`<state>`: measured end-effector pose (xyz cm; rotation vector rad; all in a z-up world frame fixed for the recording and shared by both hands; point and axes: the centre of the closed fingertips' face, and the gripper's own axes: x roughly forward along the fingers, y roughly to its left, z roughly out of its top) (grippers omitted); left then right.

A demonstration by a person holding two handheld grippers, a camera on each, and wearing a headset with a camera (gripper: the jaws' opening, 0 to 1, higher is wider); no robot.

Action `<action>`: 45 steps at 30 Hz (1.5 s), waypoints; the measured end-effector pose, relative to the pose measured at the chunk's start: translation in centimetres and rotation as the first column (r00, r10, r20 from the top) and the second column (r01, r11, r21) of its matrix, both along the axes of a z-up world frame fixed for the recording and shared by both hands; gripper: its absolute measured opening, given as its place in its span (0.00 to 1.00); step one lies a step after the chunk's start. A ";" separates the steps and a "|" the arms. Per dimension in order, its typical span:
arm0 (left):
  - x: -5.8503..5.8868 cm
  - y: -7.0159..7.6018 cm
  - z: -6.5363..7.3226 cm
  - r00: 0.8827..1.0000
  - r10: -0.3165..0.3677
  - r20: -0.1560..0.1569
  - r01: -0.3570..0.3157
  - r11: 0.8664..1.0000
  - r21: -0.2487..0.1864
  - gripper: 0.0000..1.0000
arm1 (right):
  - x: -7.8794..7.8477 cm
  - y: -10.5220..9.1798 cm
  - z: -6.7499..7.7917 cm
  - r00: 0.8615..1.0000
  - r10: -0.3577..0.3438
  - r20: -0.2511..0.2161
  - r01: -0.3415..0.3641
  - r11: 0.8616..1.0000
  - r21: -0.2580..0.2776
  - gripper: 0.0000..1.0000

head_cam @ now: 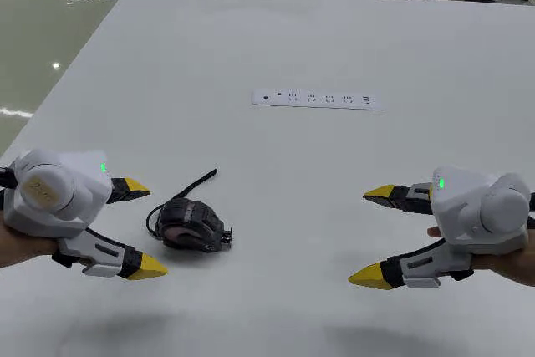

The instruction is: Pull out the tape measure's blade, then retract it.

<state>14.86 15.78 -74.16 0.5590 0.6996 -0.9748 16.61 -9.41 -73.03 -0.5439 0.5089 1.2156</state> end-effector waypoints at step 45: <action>1.5 -0.9 -2.1 0.984 -0.174 -0.037 0.177 0.977 0.115 0.57 | 0.5 8.5 -3.6 0.979 0.204 -0.008 -0.204 0.979 0.021 0.59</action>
